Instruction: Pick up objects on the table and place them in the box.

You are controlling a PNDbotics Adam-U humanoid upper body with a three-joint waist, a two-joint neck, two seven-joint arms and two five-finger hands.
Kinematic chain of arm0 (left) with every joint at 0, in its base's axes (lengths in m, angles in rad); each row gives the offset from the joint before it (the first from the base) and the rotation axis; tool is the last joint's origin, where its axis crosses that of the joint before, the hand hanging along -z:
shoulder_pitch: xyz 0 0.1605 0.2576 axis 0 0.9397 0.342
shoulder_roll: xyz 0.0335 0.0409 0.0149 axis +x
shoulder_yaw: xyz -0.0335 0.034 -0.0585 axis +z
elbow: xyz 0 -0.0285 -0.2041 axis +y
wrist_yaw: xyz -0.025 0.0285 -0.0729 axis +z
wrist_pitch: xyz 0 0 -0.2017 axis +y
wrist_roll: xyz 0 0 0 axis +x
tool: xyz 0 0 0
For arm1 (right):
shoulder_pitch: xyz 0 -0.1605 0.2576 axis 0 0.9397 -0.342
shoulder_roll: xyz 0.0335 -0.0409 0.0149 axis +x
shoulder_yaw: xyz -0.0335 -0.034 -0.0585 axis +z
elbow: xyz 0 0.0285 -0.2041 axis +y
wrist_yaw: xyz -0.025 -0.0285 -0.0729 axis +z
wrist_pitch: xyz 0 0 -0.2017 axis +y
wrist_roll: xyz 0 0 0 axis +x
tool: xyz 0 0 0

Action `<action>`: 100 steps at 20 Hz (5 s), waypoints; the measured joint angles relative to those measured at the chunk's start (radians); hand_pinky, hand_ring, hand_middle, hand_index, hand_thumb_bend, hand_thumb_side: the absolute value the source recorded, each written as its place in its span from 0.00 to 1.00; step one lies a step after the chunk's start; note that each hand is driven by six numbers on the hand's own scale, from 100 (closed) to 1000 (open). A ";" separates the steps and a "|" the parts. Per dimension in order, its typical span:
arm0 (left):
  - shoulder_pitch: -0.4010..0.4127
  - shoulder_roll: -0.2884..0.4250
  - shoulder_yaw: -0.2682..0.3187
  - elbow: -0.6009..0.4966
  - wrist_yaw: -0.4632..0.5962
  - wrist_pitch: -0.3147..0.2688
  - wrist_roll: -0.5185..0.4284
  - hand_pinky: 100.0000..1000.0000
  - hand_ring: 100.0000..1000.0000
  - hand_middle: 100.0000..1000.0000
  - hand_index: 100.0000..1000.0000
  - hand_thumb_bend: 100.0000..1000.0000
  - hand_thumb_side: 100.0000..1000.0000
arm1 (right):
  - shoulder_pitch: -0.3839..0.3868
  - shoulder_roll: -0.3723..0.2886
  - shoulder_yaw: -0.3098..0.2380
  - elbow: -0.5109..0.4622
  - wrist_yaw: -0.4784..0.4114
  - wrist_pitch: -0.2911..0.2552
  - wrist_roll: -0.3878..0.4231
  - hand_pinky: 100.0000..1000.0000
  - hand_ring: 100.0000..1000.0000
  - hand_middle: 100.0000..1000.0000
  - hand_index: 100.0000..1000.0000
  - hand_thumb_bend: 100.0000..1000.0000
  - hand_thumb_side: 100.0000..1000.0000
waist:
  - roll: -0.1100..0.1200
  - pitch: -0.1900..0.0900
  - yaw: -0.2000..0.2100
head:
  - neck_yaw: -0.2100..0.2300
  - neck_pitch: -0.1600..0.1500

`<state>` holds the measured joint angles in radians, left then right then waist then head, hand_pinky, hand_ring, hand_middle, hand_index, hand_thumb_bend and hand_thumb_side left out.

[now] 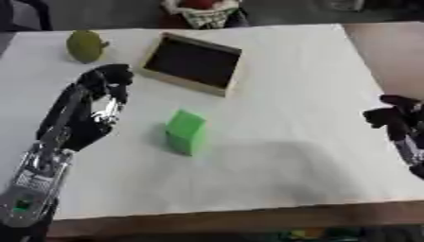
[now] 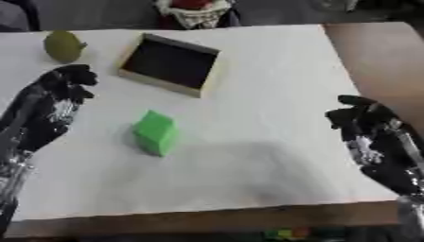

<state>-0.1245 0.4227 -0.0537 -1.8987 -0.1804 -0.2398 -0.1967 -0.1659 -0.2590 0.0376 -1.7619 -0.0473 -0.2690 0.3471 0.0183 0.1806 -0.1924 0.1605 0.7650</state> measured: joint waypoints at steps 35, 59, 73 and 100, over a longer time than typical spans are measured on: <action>-0.471 0.237 -0.314 0.390 -0.465 -0.288 -0.384 0.81 0.78 0.83 0.94 0.52 0.48 | 0.008 -0.002 0.007 0.006 0.000 -0.004 0.013 0.75 0.72 0.46 0.83 0.00 0.41 | -0.008 -0.007 -0.026 | -0.023 0.000; -0.528 0.129 -0.326 0.594 -0.611 -0.334 -0.338 0.71 0.61 0.55 0.79 0.31 0.28 | 0.008 -0.001 0.013 0.007 0.000 -0.005 0.020 0.75 0.72 0.46 0.83 0.00 0.41 | -0.009 -0.007 -0.033 | -0.018 0.000; -0.589 0.197 -0.265 0.514 -0.460 -0.309 -0.359 0.69 0.57 0.48 0.74 0.29 0.07 | 0.008 -0.001 0.013 0.012 0.000 -0.005 0.022 0.75 0.72 0.46 0.83 0.00 0.41 | -0.009 -0.007 -0.033 | -0.020 0.000; -0.811 -0.032 -0.095 1.076 -0.956 -0.217 0.216 0.68 0.57 0.48 0.76 0.37 0.00 | -0.018 0.009 0.049 0.013 -0.017 -0.001 0.060 0.75 0.72 0.46 0.83 0.00 0.41 | -0.008 0.008 -0.116 | 0.013 0.000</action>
<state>-0.9358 0.3906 -0.1483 -0.8226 -1.1365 -0.4572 0.0196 -0.1842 -0.2501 0.0868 -1.7492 -0.0644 -0.2704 0.4073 0.0104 0.1889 -0.3085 0.1737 0.7651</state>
